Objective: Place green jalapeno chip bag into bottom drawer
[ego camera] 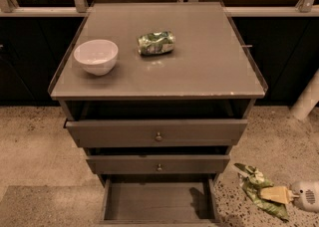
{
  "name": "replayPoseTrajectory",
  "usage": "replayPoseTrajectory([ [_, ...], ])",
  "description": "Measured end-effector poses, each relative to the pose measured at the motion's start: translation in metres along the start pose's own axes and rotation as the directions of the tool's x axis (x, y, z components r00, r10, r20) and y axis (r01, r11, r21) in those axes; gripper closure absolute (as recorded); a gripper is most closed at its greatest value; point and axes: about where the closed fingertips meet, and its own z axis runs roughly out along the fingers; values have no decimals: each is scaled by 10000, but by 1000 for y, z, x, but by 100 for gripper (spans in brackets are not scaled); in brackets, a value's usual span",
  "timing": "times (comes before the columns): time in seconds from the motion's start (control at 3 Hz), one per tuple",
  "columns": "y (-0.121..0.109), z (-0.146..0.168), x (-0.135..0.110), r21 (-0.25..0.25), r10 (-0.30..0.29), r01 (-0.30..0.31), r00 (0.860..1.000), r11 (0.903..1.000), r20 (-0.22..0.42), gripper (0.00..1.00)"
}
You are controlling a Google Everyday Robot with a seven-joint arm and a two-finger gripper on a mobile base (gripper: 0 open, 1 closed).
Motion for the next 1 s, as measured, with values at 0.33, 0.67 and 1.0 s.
replayPoseTrajectory([
  [0.33,-22,33,17,-629,512,-555,9963,9965,-691,100],
  [0.67,-43,69,39,-1093,870,-1028,9863,9887,-1403,100],
  [1.0,-73,132,81,-1559,1177,-1573,9643,9752,-2371,100],
])
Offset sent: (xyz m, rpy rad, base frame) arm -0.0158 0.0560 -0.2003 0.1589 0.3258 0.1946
